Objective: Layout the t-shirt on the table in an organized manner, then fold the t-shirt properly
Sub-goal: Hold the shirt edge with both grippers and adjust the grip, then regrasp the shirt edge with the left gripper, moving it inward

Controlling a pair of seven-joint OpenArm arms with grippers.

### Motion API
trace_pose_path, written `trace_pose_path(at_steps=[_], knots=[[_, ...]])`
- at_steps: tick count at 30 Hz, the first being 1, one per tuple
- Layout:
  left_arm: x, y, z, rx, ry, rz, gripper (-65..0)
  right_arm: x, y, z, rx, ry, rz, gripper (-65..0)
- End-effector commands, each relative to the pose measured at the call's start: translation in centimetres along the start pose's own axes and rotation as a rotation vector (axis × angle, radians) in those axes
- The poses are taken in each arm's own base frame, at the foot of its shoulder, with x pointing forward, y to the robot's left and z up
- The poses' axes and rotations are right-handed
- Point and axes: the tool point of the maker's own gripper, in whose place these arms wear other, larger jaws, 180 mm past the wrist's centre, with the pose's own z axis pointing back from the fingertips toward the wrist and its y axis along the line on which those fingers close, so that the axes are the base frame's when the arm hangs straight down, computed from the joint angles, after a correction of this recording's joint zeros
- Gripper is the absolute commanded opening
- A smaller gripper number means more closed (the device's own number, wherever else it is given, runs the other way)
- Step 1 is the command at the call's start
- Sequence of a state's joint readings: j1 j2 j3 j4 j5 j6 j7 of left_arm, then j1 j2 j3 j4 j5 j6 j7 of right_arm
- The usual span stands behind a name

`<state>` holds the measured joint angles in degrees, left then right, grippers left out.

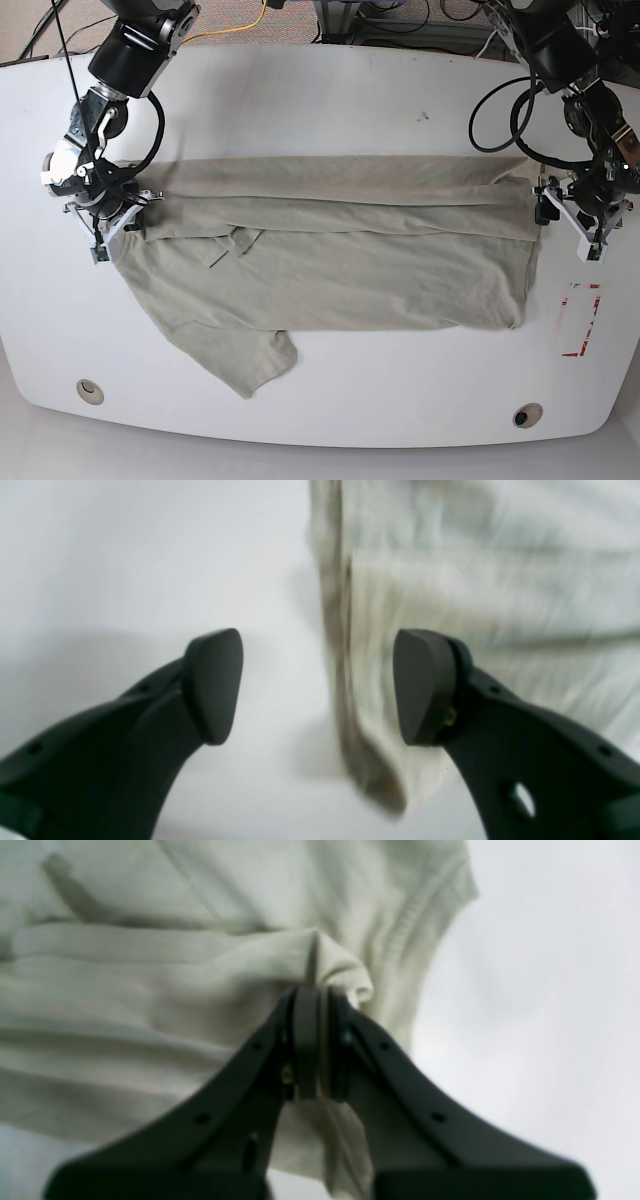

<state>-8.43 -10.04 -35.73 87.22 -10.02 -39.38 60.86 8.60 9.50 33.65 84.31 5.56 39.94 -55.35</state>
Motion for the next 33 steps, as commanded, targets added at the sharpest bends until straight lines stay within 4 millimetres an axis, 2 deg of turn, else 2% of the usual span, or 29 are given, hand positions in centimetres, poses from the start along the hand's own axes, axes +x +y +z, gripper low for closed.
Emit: trace_pose_path(at_steps=[1, 7, 17, 19, 23, 25, 33], knots=[[1.5, 0.5, -0.5, -0.003, -0.036, 0.052, -20.4, 2.1, -0.3, 0.8, -0.015, -0.053, 0.030, -61.4], [3.0, 0.1, -1.7, -0.038, -0.046, 0.081, -20.4, 2.0, 0.5, 0.5, 0.000, -0.030, 0.056, -61.4], [4.1, -2.7, -3.2, -0.102, -0.017, 0.008, -20.6, 2.0, 0.5, 0.5, 0.000, -0.030, 0.056, -61.4], [4.2, -3.2, -3.3, -0.110, -0.013, -0.008, -21.9, 2.0, 0.5, 0.5, 0.000, -0.030, 0.056, -61.4], [4.2, -3.5, -3.5, -0.112, -0.007, -0.018, -29.2, 1.9, 0.4, 0.5, -0.001, -0.031, 0.053, -61.4], [4.1, -3.5, -3.5, -0.111, -0.004, -0.015, -30.3, 1.9, 0.4, 0.5, -0.001, -0.031, 0.053, -61.4], [3.7, -2.5, -3.3, -0.074, 0.005, 0.029, -22.2, 1.9, 0.4, 0.5, -0.001, -0.031, 0.053, -61.4]])
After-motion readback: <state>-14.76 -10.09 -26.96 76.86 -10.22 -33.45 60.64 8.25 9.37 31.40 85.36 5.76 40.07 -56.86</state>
